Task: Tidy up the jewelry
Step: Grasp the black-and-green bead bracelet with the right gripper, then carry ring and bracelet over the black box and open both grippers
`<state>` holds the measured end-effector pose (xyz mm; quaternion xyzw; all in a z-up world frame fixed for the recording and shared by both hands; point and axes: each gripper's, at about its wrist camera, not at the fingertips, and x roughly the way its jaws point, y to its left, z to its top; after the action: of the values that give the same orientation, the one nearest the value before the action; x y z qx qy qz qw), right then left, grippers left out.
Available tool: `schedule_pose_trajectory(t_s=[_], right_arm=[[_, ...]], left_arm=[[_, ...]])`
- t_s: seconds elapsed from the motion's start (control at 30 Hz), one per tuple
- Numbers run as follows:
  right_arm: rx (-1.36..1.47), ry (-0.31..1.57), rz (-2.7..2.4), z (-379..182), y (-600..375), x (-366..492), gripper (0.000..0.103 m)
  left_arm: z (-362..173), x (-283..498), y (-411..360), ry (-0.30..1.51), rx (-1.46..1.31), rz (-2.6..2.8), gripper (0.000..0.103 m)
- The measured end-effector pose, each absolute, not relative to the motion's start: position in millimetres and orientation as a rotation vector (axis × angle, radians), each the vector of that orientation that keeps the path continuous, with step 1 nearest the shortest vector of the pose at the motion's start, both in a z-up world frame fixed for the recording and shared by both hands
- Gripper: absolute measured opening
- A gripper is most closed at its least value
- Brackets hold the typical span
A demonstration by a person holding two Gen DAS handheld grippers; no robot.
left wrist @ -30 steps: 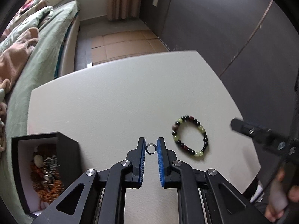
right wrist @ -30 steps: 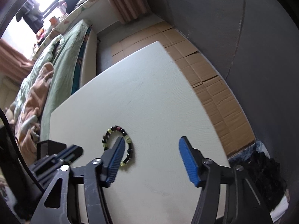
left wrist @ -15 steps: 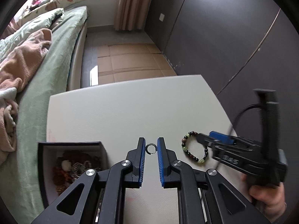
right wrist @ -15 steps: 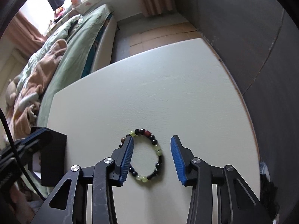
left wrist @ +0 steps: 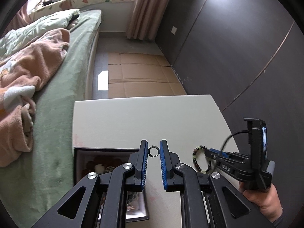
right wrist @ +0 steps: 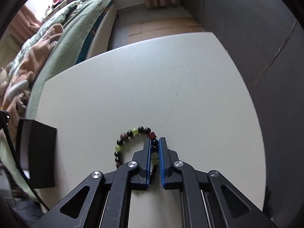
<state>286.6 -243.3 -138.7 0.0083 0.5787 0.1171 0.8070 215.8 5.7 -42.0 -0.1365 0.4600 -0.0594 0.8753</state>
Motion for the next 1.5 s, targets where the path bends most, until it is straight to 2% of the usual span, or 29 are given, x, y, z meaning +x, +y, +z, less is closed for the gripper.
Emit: schedule_pose_trajectory(t_s=[0.63,0.7,0.77,0.83,1.17,1.5], right_arm=[[0.106,1.02,0.418,-64,-208,225,0.009],[0.112,1.007,0.435,-60,-200,220,0.009],[0.122,0.981,0.464,-54,-192,213,0.009],[0.13,0.951,0.491,-47,-186,206,0.009],[0.194,0.856,0.654,-31,-143,181,0.009],[0.205,0.888,0.734,-41,-91,183,0.009]], left_arm=[[-48,182,64,1.005,-0.357,-0.033,0.014],[-50,179,67,1.028,-0.36,-0.006,0.021],[-51,175,71,1.026,-0.376,0.005,0.057],[-47,169,74,1.005,-0.398,-0.002,0.066],[-36,143,92,0.96,-0.419,0.04,0.066],[-34,120,113,0.938,-0.453,0.079,0.066]])
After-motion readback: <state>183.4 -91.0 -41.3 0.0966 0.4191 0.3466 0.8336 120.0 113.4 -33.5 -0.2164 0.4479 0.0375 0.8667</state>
